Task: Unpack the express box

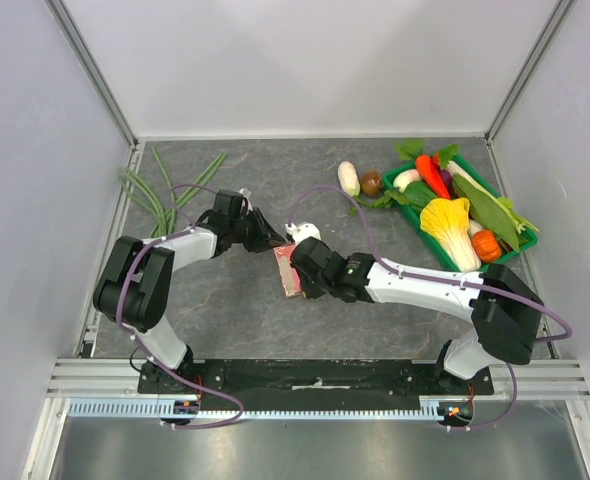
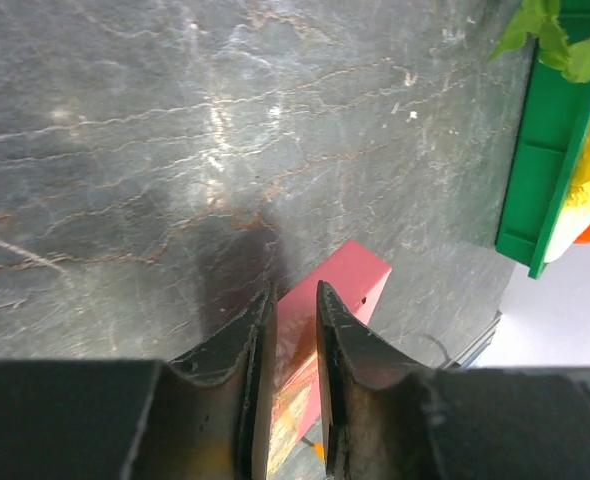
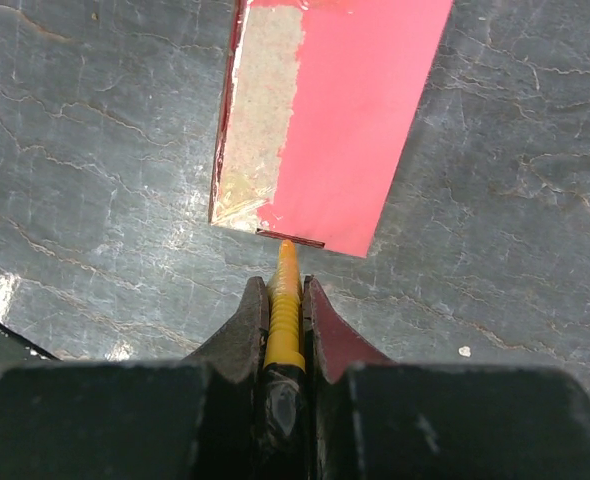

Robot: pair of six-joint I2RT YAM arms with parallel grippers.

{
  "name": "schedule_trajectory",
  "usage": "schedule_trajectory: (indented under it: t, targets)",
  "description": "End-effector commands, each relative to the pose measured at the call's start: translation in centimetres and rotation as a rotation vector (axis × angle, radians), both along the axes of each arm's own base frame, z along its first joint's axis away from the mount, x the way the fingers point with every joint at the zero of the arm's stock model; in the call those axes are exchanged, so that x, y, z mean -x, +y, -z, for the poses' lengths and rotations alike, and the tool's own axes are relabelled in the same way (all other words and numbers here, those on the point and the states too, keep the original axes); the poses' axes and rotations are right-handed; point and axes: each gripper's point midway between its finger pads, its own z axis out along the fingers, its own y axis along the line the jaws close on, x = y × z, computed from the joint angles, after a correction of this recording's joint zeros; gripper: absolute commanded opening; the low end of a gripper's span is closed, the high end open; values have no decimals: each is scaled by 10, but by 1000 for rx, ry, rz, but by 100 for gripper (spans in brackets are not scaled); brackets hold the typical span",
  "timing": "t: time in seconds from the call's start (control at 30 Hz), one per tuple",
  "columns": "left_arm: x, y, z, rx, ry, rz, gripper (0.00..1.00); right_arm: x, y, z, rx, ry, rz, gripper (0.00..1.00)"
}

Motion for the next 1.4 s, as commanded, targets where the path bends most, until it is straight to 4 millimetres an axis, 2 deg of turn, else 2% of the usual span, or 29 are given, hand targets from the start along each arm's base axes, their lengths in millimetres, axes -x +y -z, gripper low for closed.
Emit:
schedule_trajectory:
  t: [0.0, 0.17, 0.33, 0.5, 0.57, 0.73, 0.77, 0.93, 0.97, 1.13, 1.37]
  targets:
    - [8, 16, -2, -69, 52, -27, 31, -20, 16, -45, -140, -101, 78, 0]
    - [3, 40, -10, -152, 23, -98, 53, -12, 14, -59, -168, -103, 70, 0]
    - [3, 53, -17, -216, 8, -125, 62, -10, 20, -75, -196, -123, 48, 0]
    - [14, 63, -21, -258, 1, -111, 63, -12, 33, -85, -221, -176, -12, 0]
    - [26, 63, -14, -258, 21, -89, 62, -13, 42, -85, -236, -206, -41, 0]
    - [49, 47, -4, -155, 22, 3, 59, -19, 59, -79, -260, -270, -80, 0]
    - [48, 46, -3, -145, 15, 9, 58, -22, 63, -81, -270, -284, -79, 0]
    - [50, 45, 5, -151, 33, 27, 54, -27, 74, -59, -222, -282, -103, 0]
    - [50, 44, 6, -151, 35, 29, 53, -30, 79, -62, -239, -294, -99, 0]
    - [51, 46, 15, -164, 60, 28, 53, -35, 79, -48, -199, -299, -90, 0]
    - [55, 53, 25, -203, 84, 19, 50, -41, 80, -46, -186, -313, -69, 0]
